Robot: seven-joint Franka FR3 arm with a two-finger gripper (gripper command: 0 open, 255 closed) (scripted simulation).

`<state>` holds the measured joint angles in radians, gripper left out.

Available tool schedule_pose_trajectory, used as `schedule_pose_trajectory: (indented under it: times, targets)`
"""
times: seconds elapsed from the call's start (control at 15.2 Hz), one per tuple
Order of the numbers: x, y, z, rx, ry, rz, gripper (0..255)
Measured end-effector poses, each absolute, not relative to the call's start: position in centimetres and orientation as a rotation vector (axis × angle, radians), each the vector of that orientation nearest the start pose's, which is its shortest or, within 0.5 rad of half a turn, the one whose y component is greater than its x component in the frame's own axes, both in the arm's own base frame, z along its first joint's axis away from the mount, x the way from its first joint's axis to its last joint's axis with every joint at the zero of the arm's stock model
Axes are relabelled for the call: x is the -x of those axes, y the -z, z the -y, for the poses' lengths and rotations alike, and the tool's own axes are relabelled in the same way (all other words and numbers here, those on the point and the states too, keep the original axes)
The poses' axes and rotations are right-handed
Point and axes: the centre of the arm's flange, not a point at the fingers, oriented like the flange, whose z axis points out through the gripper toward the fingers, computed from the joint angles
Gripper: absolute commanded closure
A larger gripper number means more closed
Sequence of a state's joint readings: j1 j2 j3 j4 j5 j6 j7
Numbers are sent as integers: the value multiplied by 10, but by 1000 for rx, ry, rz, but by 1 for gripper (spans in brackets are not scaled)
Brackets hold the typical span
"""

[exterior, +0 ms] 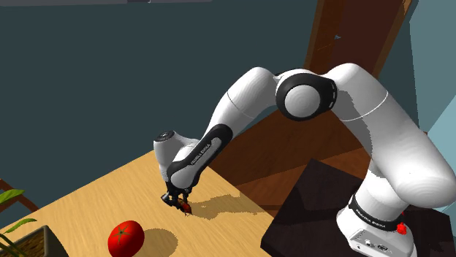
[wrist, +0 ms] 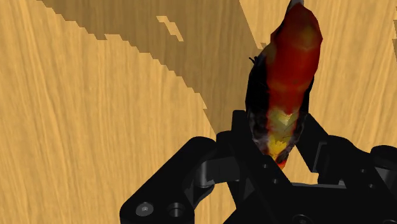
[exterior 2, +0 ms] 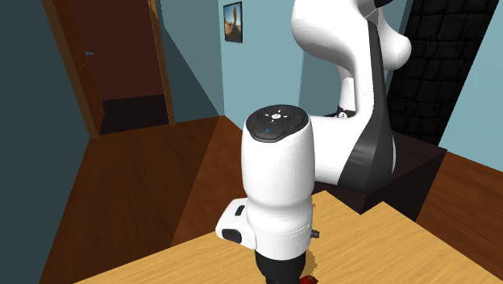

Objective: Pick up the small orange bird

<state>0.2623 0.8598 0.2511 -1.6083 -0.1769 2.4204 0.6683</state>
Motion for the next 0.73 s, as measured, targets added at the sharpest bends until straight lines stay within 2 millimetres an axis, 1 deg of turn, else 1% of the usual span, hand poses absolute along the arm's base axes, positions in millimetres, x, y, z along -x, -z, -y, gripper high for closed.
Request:
schedule_pose_trajectory:
  times: [0.33, 0.73]
  targets:
    - [-606, -134, -319, 3083, -85, -159, 255]
    - [-604, -162, -318, 3083, -86, -158, 255]
